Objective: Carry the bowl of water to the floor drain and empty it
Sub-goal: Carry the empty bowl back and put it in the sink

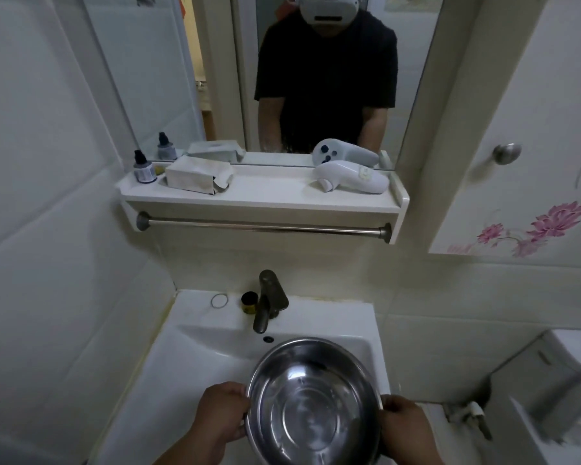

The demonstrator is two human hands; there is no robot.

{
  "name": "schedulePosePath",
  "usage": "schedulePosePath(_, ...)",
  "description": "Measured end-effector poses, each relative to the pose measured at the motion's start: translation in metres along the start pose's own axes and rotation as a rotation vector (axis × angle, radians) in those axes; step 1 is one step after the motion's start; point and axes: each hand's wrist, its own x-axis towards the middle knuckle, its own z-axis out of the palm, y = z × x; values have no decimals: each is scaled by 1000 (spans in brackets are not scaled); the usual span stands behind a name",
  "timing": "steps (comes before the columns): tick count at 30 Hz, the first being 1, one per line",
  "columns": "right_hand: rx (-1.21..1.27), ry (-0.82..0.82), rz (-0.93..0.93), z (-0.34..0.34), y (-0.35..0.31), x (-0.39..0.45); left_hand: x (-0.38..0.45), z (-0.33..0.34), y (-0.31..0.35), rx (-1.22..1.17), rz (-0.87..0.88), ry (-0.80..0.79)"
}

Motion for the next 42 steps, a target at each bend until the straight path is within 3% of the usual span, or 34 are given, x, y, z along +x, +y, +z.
schedulePosePath(16, -162, -97, 52, 87, -18, 20, 83, -48, -19, 20, -90, 39)
schedulePosePath(42, -293, -140, 49, 169, 8, 72, 159, -76, -51, 146, -134, 96)
